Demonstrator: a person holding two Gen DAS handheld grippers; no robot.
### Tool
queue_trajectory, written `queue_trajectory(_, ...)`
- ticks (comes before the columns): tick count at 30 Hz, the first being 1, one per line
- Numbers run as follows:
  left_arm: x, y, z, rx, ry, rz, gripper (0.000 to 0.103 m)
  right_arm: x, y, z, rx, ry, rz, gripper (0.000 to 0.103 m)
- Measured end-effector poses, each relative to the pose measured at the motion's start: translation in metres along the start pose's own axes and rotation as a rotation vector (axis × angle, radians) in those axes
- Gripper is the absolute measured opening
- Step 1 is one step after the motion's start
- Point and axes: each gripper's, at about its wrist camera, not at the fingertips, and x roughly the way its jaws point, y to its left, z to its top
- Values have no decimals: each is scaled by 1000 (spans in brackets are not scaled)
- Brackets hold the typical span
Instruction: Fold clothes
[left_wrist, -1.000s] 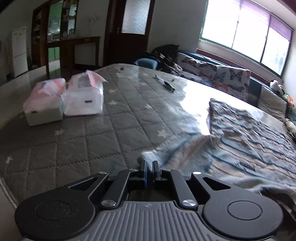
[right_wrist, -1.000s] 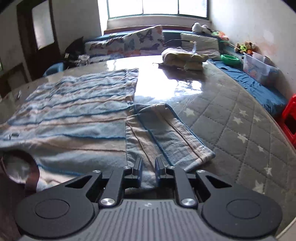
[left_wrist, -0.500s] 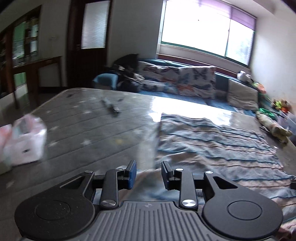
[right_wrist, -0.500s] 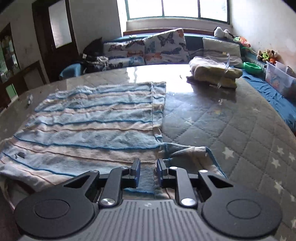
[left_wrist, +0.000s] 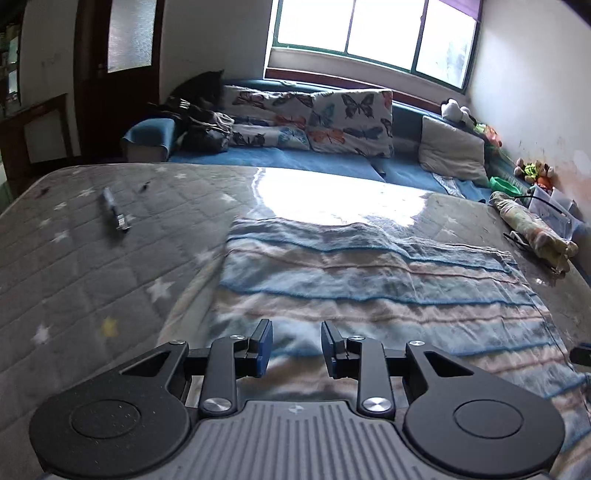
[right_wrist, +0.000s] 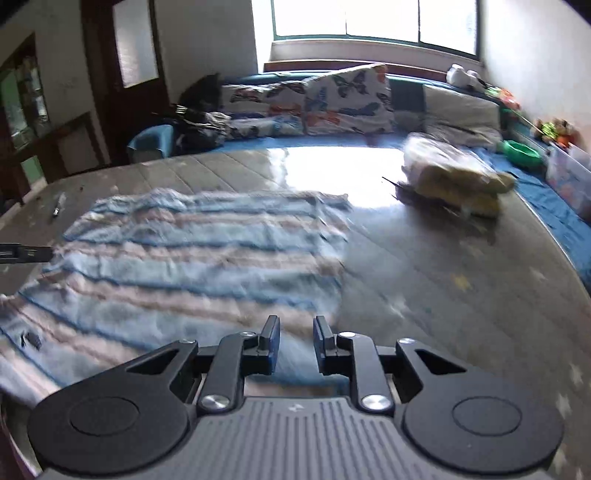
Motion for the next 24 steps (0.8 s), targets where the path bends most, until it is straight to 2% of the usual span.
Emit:
queue_trajectory(6, 38, -9, 19, 17, -1, 3, 31, 47, 8, 40, -19, -1, 28, 20)
queue_trajectory(15, 84, 8, 35, -15, 13, 33, 30, 109, -1, 68, -16, 17, 18, 21)
queue_trajectory(17, 89, 12, 36, -10, 1, 43, 28, 118, -2, 68, -24, 20, 4, 22)
queue_trajectory(21, 93, 17, 37, -15, -12, 92, 12, 123, -3, 69, -42, 4, -37, 20)
queue_trajectory(24, 94, 18, 37, -39, -22, 99, 11, 124, -3, 72, -28, 9, -70, 19)
